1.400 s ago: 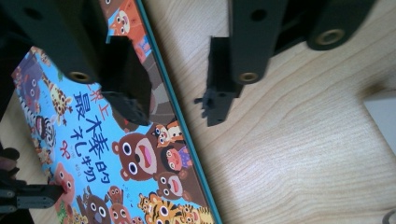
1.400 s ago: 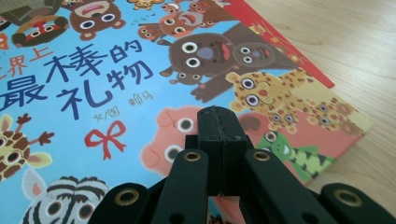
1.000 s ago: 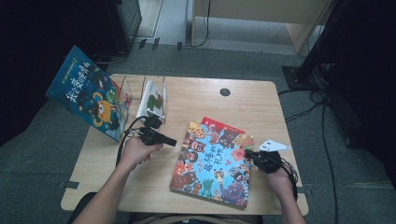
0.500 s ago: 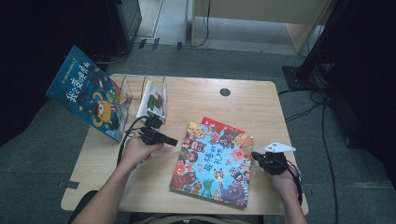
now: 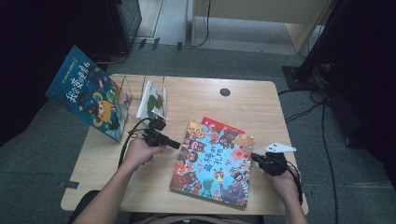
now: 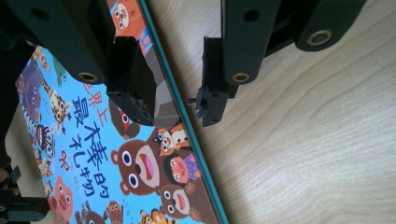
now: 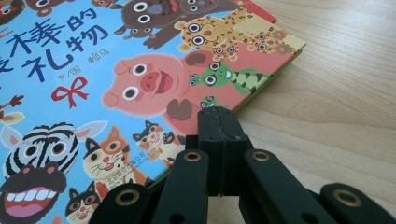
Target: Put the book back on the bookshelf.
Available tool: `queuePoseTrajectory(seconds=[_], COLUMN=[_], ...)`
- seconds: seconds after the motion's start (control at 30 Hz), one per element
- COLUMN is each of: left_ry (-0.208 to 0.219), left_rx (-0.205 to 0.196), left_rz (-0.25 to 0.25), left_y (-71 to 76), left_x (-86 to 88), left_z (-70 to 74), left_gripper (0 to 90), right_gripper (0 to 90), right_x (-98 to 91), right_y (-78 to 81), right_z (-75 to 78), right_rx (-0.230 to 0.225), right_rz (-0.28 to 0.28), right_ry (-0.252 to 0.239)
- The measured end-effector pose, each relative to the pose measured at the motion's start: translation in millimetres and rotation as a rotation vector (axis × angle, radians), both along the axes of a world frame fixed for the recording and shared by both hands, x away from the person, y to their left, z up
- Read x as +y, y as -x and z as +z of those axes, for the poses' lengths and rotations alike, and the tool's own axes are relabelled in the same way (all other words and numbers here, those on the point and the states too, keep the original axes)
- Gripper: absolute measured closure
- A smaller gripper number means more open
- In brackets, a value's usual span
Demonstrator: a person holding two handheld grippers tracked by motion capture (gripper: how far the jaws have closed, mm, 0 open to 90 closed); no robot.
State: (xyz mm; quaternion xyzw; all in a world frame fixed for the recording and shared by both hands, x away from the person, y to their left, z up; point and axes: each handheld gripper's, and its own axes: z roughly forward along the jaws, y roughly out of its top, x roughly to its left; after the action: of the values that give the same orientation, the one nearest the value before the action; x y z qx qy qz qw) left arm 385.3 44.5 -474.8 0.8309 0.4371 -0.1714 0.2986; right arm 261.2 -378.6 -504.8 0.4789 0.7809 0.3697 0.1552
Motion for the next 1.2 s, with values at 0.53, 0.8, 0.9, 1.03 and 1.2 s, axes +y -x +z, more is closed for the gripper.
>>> queuePoseTrajectory(seconds=[0.53,0.8,0.9,1.03,1.2], left_ry=[-0.021,-0.028,-0.029,-0.031,-0.046], left_rx=[-0.002,0.006,0.013,0.017,0.018], left_rz=[0.004,0.011,0.013,0.018,0.024], left_y=[-1.0,0.0,0.1,0.8,1.2], left_x=[-0.2,0.8,2.3,3.0,4.4], left_z=[-2.4,-5.5,-7.0,-7.6,-9.3], left_gripper=[60.8,57.7,57.6,57.9,59.7], right_gripper=[90.0,90.0,90.0,90.0,90.0], right_x=[8.5,16.4,19.3,21.6,25.0], right_y=[-0.2,-0.6,-1.2,-2.3,-3.1], right_z=[0.2,0.2,0.0,0.1,0.2], right_rx=[0.005,0.009,0.012,0.013,0.015], right_rz=[0.047,0.096,0.112,0.125,0.142], right_ry=[-0.022,-0.031,-0.035,-0.036,-0.036])
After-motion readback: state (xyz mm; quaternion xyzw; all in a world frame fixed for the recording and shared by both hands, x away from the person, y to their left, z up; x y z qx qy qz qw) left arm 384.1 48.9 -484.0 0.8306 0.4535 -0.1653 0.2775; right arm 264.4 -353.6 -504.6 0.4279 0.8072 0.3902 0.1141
